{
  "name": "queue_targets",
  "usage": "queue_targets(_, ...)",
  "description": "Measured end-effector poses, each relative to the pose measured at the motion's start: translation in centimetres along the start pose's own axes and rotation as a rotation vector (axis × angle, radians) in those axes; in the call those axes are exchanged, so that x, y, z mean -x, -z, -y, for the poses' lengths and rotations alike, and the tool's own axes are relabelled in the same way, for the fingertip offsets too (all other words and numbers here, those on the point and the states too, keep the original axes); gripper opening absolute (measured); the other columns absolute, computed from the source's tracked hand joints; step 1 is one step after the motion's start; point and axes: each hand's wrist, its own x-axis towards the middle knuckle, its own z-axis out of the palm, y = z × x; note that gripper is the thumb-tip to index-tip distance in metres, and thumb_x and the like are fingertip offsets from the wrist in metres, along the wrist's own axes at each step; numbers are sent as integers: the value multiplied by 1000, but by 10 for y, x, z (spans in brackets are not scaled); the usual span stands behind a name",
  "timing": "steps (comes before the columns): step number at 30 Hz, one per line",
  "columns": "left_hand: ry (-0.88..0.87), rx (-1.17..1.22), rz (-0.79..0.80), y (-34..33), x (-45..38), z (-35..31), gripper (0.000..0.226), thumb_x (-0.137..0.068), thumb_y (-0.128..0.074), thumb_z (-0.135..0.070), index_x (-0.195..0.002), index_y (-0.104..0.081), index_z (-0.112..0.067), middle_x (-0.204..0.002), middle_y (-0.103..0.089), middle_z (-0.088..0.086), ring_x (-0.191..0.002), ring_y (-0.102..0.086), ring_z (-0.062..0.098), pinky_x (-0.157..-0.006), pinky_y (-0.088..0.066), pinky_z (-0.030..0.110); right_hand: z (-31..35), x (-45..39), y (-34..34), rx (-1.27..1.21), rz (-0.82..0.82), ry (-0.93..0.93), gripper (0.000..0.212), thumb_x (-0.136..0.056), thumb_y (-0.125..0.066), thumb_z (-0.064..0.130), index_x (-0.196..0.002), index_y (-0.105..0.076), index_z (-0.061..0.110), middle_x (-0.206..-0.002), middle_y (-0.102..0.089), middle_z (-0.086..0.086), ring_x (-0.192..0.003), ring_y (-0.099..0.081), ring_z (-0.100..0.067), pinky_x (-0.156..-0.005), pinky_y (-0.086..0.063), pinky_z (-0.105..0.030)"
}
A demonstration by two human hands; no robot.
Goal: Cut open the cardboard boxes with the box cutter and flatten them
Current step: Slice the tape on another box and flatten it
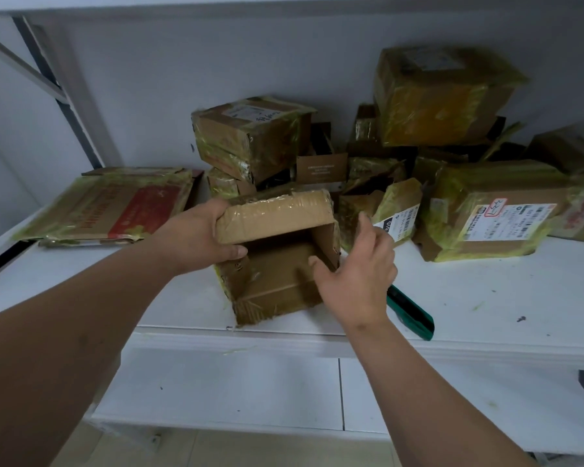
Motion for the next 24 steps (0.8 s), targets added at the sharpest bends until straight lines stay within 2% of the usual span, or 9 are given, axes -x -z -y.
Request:
queue_targets(2,11,3,-21,-2,3,1,60,-76,-80,-45,-122,-44,-29,-98,-52,-8,-94,-52,17,-75,-40,30,-4,-9,1,-130,140,-58,55,-97,-55,40,-144,-39,18,-139,-46,-8,-127,-45,-30,-103,-38,-43)
queue_targets(3,25,-3,-36,-3,4,1,61,-76,-79,-45,-123,-43,-29,-98,-53,-6,-94,-53,18,-75,-41,31,-5,-10,2,-239,184,-81,38,-101,-47,36,-134,-50,17,-128,-55,-8,-120,-52,-31,-95,-42,-38)
queue_targets(5,60,-20,-80,-5,7,1,63,-76,-79,-46,-124,-41,-27,-103,-55,-2,-95,-55,21,-76,-45,33,-5,-5,3,-383,205,-125,24,-104,-41,33,-112,-58,17,-106,-62,-5,-105,-58,-29,-81,-39,-31)
queue_targets(7,117,-42,-156,-8,10,0,69,-74,-78,-50,-125,-39,-26,-112,-55,3,-100,-56,25,-80,-49,39,-4,2,5,-490,225,-170,16,-104,-43,35,-100,-54,24,-98,-60,2,-98,-57,-22,-82,-37,-29)
queue_targets(12,270,-103,-311,-15,17,-6,88,-66,-78,-62,-129,-31,-23,-125,-45,10,-109,-56,35,-77,-51,46,-1,15,8,-767,315,-237,19,-101,-50,38,-85,-58,32,-90,-62,16,-86,-55,1,-74,-41,-22)
queue_targets(18,227,-60,-190,-19,21,-7,84,-67,-79,-28,-133,-28,-26,-121,-39,7,-110,-50,34,-87,-48,46,-8,17,7,-919,302,-324,21,-101,-52,32,-82,-59,31,-86,-61,20,-83,-55,2,-73,-40,-14)
queue_targets(21,114,33,-45,-11,24,-12,106,-68,-76,-9,-145,-11,-43,-140,-32,7,-107,-51,27,-82,-53,43,-11,17,3,-1039,283,-480,10,-98,-56,38,-91,-62,37,-104,-67,15,-100,-59,-2,-96,-46,-29)
queue_targets(23,30,43,24,-8,28,-16,121,-72,-69,4,-146,7,-54,-148,-28,4,-87,-58,20,-61,-52,32,-10,16,3,-1156,250,-592,8,-97,-57,38,-102,-64,36,-116,-68,5,-111,-62,-16,-103,-47,-41)
queue_targets(24,11,45,17,-8,29,-16,124,-75,-66,7,-145,15,-55,-142,-37,8,-74,-59,17,-52,-48,30,-10,15,4,-1226,247,-647,11,-99,-56,34,-107,-64,33,-116,-69,0,-110,-64,-19,-100,-51,-42)
